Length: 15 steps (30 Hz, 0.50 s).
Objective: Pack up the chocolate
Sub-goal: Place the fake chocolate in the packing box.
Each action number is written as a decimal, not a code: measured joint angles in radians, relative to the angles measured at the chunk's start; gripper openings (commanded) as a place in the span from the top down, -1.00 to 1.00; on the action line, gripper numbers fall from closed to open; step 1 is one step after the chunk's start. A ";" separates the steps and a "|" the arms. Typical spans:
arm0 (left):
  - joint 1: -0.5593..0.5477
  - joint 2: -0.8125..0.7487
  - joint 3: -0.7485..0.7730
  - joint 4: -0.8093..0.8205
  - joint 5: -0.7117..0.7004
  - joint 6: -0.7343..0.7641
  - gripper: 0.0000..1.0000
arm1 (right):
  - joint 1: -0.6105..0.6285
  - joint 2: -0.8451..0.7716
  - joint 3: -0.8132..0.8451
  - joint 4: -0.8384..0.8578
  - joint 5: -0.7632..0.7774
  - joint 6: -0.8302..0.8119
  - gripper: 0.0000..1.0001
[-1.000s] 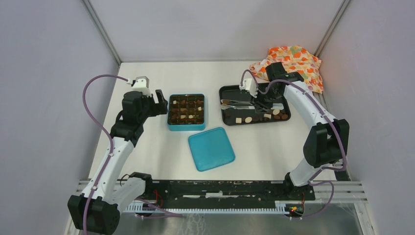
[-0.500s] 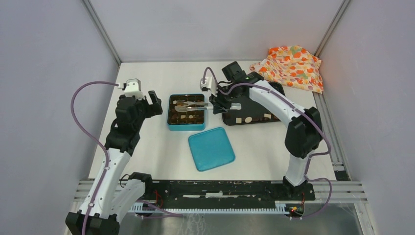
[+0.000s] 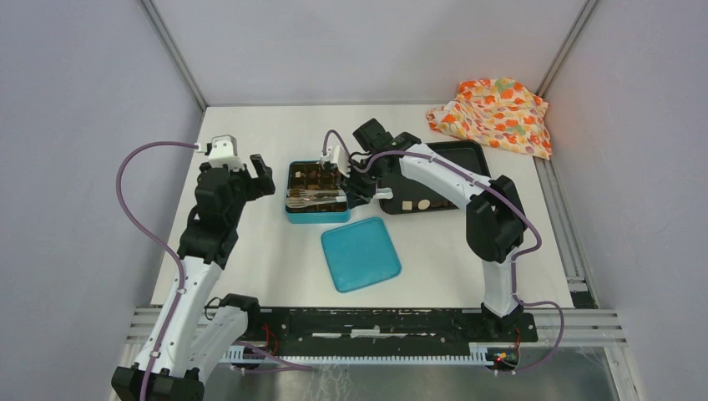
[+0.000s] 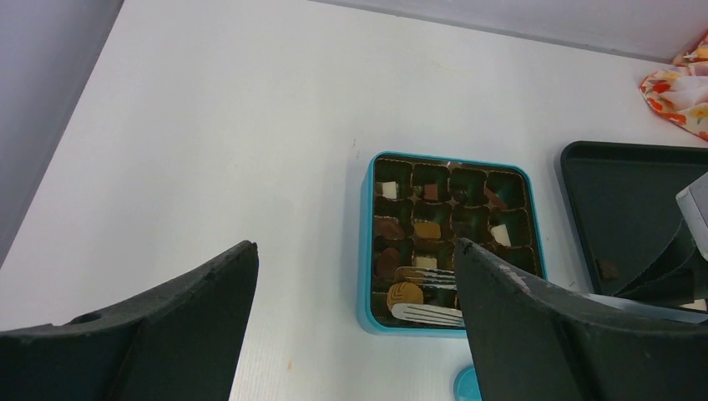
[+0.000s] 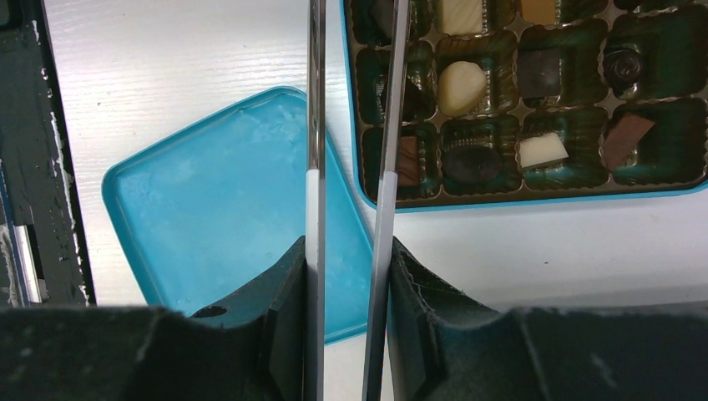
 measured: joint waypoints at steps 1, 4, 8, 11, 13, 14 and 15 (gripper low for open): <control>0.000 0.000 0.000 0.001 0.000 0.000 -0.84 | 0.000 0.000 0.000 0.000 0.002 0.002 0.58; 0.000 0.000 0.000 0.002 0.000 0.000 -0.84 | -0.002 0.000 0.000 0.001 0.003 0.004 0.52; 0.000 0.000 0.000 0.002 0.000 0.000 -0.84 | -0.002 0.005 0.000 0.000 0.011 0.005 0.44; 0.000 0.000 0.000 0.002 0.000 0.000 -0.84 | -0.002 0.010 0.000 0.001 0.014 0.004 0.39; 0.000 0.000 0.000 0.002 0.000 0.000 -0.84 | 0.000 0.015 0.000 0.000 0.018 0.004 0.35; 0.000 0.000 0.000 0.002 0.000 0.000 -0.84 | 0.000 0.018 0.000 0.000 0.019 0.004 0.32; 0.000 0.000 0.000 0.002 0.000 0.000 -0.84 | 0.001 0.021 0.000 -0.001 0.021 0.004 0.31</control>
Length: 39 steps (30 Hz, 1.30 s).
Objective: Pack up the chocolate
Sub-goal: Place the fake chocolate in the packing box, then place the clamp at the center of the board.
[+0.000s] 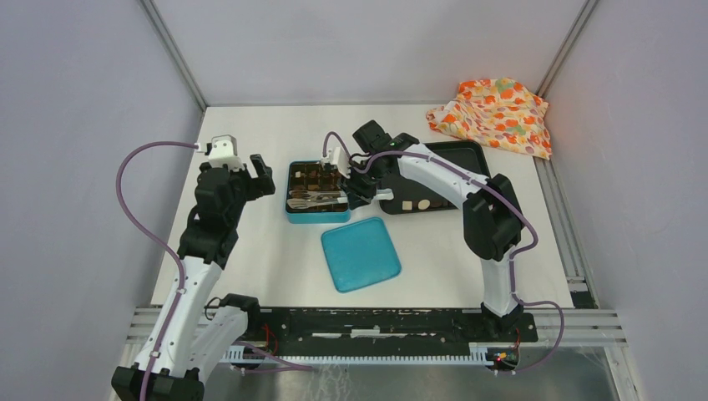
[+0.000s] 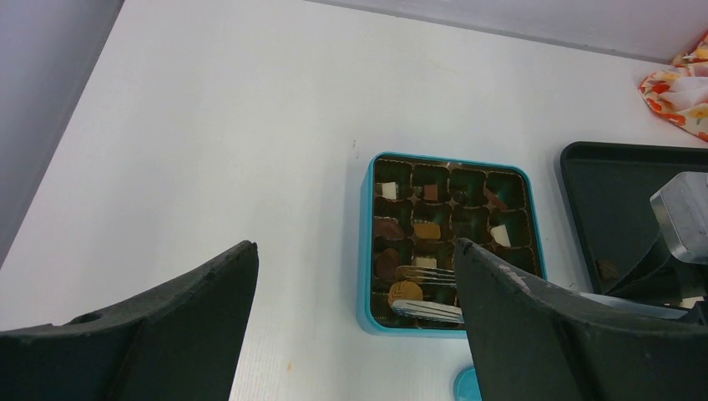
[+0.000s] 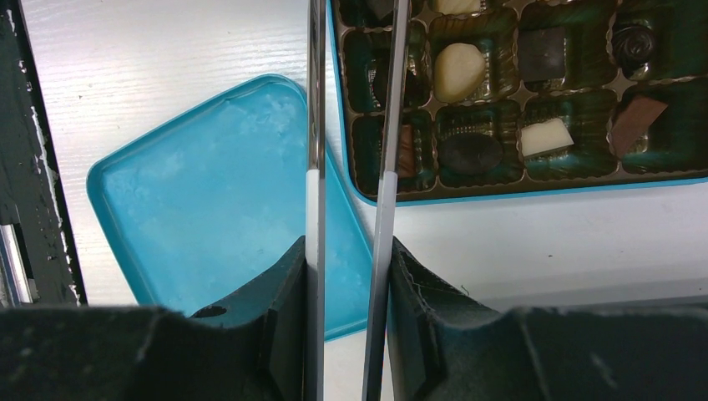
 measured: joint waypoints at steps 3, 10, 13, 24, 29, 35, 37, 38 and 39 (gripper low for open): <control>0.000 0.000 0.000 0.000 0.000 0.000 -0.84 | 0.000 0.002 0.000 -0.002 0.003 0.000 0.24; 0.000 0.000 0.000 0.000 0.000 0.000 -0.84 | 0.000 0.002 0.000 -0.002 0.005 0.000 0.16; 0.000 0.000 0.000 0.000 0.000 0.000 -0.84 | 0.000 0.002 0.001 -0.003 0.005 0.000 0.15; 0.000 0.000 0.000 0.000 0.000 0.000 -0.84 | -0.003 -0.007 0.010 -0.006 0.005 -0.002 0.26; 0.000 0.000 0.000 0.000 0.003 0.000 -0.84 | -0.029 -0.100 -0.064 0.007 -0.005 -0.002 0.30; 0.000 0.000 0.000 0.001 0.027 0.000 -0.85 | -0.198 -0.314 -0.234 0.066 -0.051 0.007 0.32; 0.000 0.000 0.000 0.001 0.051 0.000 -0.85 | -0.297 -0.398 -0.324 0.118 -0.077 0.019 0.35; 0.000 0.000 0.000 0.002 0.060 0.000 -0.85 | -0.363 -0.449 -0.381 0.142 -0.090 0.030 0.38; 0.000 0.000 -0.001 0.002 0.074 0.000 -0.85 | -0.433 -0.501 -0.442 0.173 -0.100 0.042 0.40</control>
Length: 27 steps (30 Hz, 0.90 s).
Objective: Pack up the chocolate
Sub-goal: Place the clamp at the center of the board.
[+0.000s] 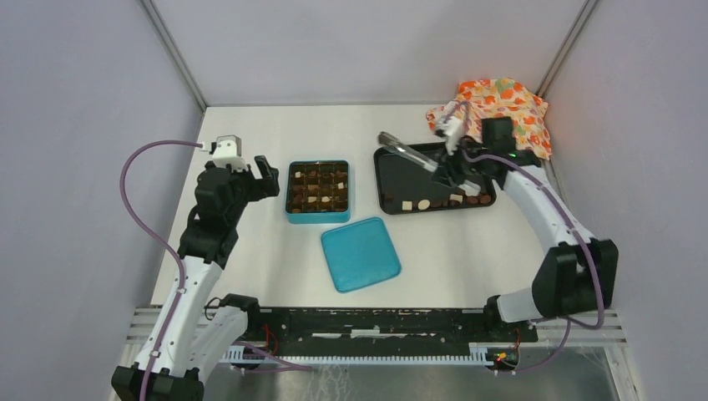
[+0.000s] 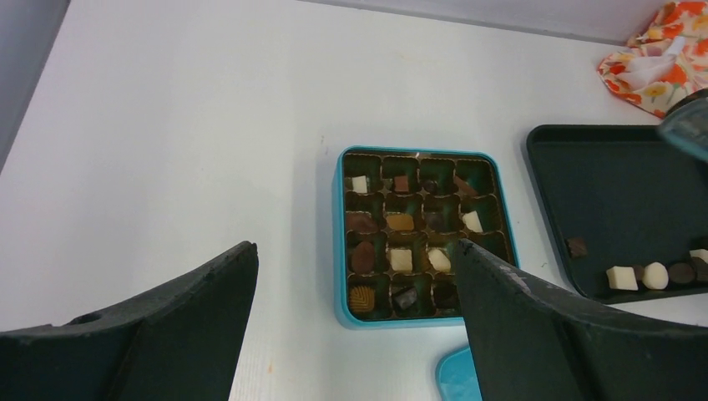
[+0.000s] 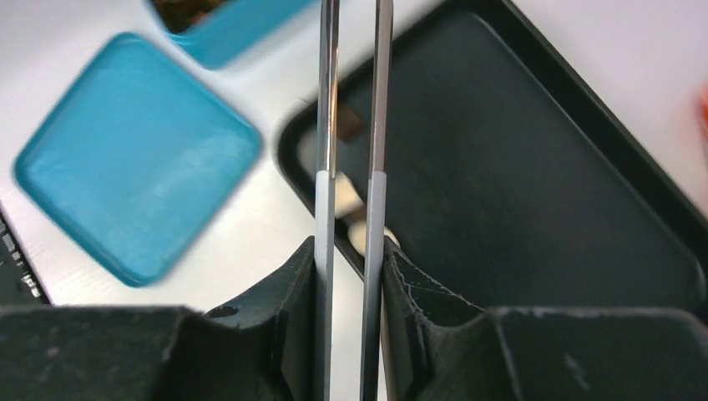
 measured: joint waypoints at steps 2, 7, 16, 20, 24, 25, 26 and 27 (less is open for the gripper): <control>0.000 0.003 -0.001 0.005 0.029 0.000 -0.85 | -0.163 -0.110 -0.127 0.058 -0.018 0.033 0.42; -0.006 0.025 -0.001 0.006 0.085 0.000 -0.85 | -0.557 -0.309 -0.383 0.185 -0.032 0.126 0.48; -0.034 0.032 -0.001 0.006 0.116 0.000 -0.85 | -0.832 -0.357 -0.579 0.272 0.156 0.127 0.45; -0.040 0.033 -0.001 0.006 0.121 0.000 -0.85 | -0.860 -0.314 -0.629 0.321 0.235 0.117 0.41; -0.045 0.033 -0.001 0.006 0.134 0.000 -0.85 | -0.860 -0.269 -0.671 0.347 0.290 0.112 0.34; -0.046 0.033 -0.001 0.006 0.136 0.000 -0.85 | -0.860 -0.256 -0.678 0.352 0.300 0.109 0.28; -0.046 0.033 -0.001 0.006 0.138 0.000 -0.85 | -0.859 -0.243 -0.682 0.357 0.304 0.105 0.21; -0.046 0.033 -0.001 0.006 0.140 0.000 -0.85 | -0.859 -0.233 -0.685 0.364 0.308 0.103 0.16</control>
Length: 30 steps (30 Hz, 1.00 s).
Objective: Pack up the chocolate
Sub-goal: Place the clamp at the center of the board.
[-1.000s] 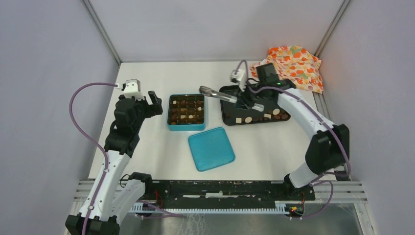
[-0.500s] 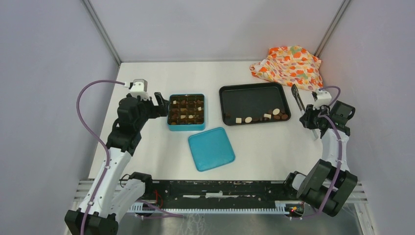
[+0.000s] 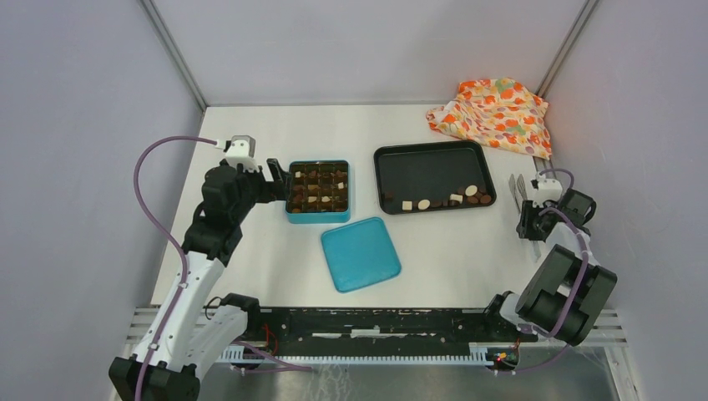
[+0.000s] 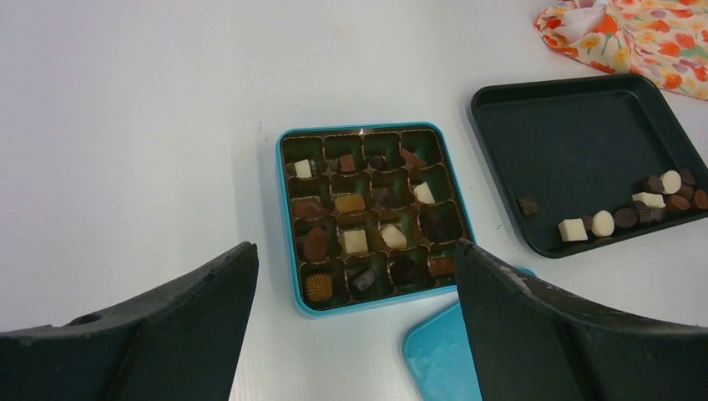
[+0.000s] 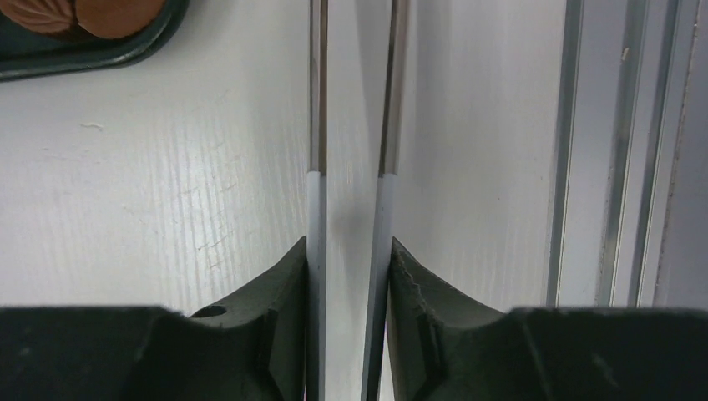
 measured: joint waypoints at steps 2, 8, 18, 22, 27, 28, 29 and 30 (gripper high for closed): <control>0.000 0.000 0.000 0.000 0.001 0.000 -0.85 | 0.000 0.024 -0.002 0.008 0.006 -0.011 0.06; -0.004 0.004 0.000 0.000 0.028 0.000 -0.85 | -0.007 0.081 -0.001 -0.003 0.004 -0.047 -0.18; -0.017 0.014 0.000 0.014 0.128 -0.012 -0.96 | -0.082 0.011 0.037 -0.098 -0.082 -0.121 -0.45; -0.017 0.017 0.000 0.014 0.259 -0.073 -0.95 | -0.103 -0.114 0.090 -0.188 -0.177 -0.200 -0.56; -0.020 0.008 -0.006 0.019 0.401 -0.232 -0.92 | -0.098 -0.267 0.204 -0.299 -0.465 -0.334 -0.89; -0.024 0.000 -0.014 0.024 0.418 -0.271 -0.91 | -0.092 -0.290 0.216 -0.314 -0.533 -0.359 -0.90; -0.032 -0.008 -0.023 0.028 0.422 -0.305 -0.91 | -0.082 -0.313 0.222 -0.320 -0.605 -0.381 -0.90; -0.045 -0.023 -0.037 0.032 0.420 -0.356 -0.89 | -0.058 -0.334 0.222 -0.321 -0.670 -0.391 -0.90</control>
